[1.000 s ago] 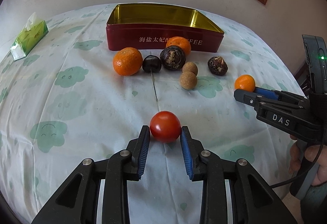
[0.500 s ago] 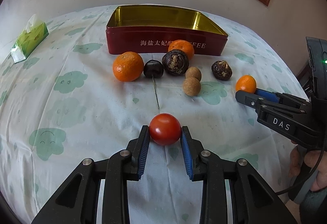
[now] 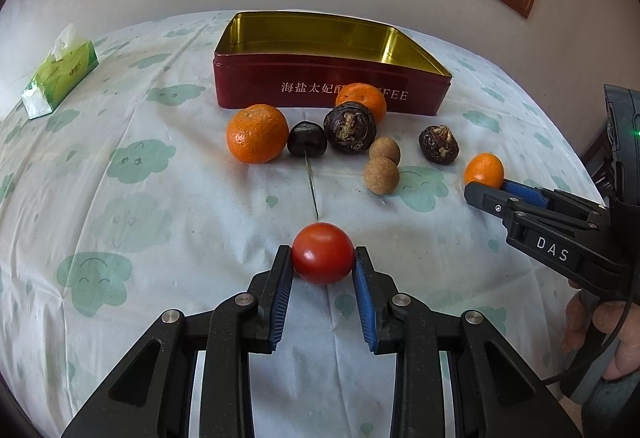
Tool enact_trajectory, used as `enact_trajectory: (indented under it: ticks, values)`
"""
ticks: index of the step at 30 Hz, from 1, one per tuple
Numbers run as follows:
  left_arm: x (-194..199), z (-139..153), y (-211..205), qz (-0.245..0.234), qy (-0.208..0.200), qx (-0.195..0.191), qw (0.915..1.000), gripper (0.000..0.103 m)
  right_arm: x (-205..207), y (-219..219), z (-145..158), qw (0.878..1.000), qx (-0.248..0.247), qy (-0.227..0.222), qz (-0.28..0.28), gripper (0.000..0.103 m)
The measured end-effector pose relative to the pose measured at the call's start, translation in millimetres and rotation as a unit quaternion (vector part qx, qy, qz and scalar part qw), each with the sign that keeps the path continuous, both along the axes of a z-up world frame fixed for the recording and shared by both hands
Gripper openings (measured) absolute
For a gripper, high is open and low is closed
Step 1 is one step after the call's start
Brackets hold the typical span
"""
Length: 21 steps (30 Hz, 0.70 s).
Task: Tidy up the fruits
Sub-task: 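Lift the tomato with left tool while right tool lifts the mandarin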
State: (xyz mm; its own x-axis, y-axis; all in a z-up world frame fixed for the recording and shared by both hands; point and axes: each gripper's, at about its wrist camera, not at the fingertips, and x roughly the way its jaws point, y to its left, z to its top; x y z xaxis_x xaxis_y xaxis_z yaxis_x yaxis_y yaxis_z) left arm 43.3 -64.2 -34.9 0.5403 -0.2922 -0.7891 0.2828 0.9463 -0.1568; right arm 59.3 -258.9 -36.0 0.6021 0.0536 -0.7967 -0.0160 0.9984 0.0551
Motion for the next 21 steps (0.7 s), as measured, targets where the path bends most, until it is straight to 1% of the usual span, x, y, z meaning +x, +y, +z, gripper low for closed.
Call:
enact_trajectory:
  ticks: [5, 21]
  values:
    - [0.9, 0.4, 4.5, 0.008, 0.0, 0.0, 1.0, 0.031, -0.1, -0.2, 0.1, 1.0, 0.001, 0.0, 0.0, 0.035]
    - [2.9, 0.4, 6.1, 0.023, -0.006, 0.023, 0.9995, 0.031, -3.2, -0.3, 1.3, 1.0, 0.004, 0.001, -0.004, 0.035]
